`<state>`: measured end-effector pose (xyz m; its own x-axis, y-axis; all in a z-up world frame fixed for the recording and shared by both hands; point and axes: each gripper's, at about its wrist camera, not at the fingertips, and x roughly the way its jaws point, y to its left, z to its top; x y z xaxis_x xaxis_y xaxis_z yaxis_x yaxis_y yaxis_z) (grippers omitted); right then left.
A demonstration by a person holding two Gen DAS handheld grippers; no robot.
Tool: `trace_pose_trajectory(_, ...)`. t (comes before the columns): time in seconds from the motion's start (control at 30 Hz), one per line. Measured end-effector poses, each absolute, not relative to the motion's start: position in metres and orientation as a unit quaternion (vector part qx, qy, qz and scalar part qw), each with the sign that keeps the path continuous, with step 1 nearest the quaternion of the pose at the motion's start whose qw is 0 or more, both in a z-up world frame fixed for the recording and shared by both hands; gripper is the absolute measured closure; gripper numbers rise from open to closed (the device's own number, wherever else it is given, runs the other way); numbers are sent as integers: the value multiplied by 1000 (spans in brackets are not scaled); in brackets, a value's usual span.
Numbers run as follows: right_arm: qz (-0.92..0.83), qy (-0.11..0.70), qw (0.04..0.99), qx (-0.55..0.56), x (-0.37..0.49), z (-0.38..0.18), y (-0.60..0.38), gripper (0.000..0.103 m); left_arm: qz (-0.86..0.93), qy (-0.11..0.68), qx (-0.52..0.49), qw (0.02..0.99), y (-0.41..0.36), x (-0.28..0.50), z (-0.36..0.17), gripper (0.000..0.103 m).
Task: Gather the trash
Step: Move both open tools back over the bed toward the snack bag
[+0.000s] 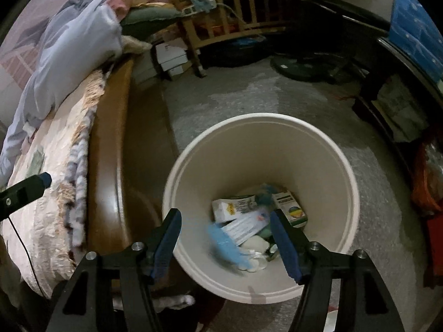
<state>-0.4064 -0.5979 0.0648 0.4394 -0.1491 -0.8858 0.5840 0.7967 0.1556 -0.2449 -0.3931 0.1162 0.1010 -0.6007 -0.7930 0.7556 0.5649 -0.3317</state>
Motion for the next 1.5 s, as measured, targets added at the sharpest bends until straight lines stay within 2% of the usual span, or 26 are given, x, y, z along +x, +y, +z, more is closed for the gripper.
trace_pose_trajectory(0.67,-133,475,854,167,-336,97,-502,38,-366,456,94,806,-295,-201,112,44)
trace_pose_trajectory(1.07,-68,493,857,133,-276,92,-439,35,-299,474,60,826,-222,-153,104,44)
trace_pose_trajectory(1.5,8,502,856,122,-196,88,-370,33,-200,493,5,847,-111,-79,85,44)
